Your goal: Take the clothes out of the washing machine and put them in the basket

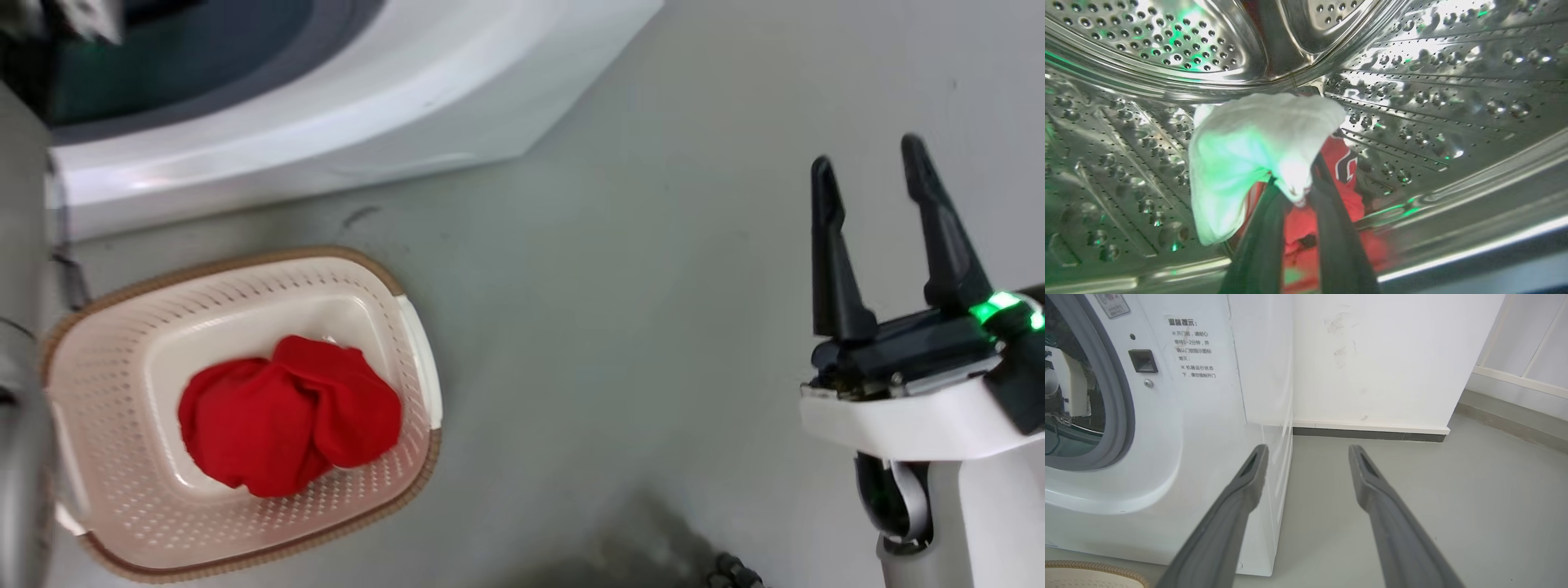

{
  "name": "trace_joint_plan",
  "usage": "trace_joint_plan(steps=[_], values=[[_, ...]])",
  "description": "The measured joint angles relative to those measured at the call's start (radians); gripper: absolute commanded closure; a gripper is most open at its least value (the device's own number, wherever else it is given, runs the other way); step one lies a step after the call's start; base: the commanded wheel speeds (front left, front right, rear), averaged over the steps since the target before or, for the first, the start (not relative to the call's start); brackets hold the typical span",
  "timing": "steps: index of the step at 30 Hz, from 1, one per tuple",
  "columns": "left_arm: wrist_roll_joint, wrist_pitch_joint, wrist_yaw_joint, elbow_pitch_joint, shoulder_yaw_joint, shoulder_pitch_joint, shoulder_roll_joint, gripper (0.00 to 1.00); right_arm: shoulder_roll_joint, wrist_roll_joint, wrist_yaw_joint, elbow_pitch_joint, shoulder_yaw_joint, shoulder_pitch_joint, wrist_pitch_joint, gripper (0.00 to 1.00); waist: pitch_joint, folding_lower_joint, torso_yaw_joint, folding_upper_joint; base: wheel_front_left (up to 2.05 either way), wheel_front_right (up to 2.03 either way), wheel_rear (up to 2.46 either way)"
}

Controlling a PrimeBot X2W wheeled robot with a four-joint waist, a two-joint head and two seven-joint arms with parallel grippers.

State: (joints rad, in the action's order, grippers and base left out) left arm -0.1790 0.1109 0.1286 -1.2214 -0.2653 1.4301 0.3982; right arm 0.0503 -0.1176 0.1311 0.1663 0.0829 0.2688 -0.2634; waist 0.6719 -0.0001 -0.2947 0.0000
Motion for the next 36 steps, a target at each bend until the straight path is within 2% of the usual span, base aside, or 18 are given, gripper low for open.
trace_joint_plan(steps=[6,13,20,27,36], values=[[-0.081,0.111,0.001,0.041,-0.052,-0.163,-0.04,1.0,0.0,0.042,0.0,-0.028,-0.007,-0.053,0.0,0.0,-0.106,-0.0001,0.044,0.0,0.0,0.0,0.0],[-0.164,0.148,0.001,0.174,-0.1,-0.366,-0.048,1.0,0.0,0.068,0.0,-0.044,-0.007,-0.113,0.0,0.0,-0.239,-0.0002,0.096,0.0,0.0,0.0,0.0],[-0.188,0.149,-0.002,0.417,-0.084,-0.592,-0.044,1.0,0.0,0.087,0.0,-0.062,-0.009,-0.177,0.0,0.0,-0.361,-0.0003,0.149,0.0,0.0,0.0,0.0],[-0.186,0.149,-0.034,0.649,-0.066,-0.783,-0.036,1.0,0.0,0.1,0.0,-0.076,-0.008,-0.23,0.0,0.0,-0.464,-0.0002,0.194,0.0,0.0,0.0,0.0],[-0.179,0.109,-0.088,0.962,-0.072,-0.953,0.006,1.0,0.0,0.109,0.0,-0.09,-0.02,-0.288,0.0,0.0,-0.563,-0.0001,0.231,0.0,0.0,0.0,0.0]])
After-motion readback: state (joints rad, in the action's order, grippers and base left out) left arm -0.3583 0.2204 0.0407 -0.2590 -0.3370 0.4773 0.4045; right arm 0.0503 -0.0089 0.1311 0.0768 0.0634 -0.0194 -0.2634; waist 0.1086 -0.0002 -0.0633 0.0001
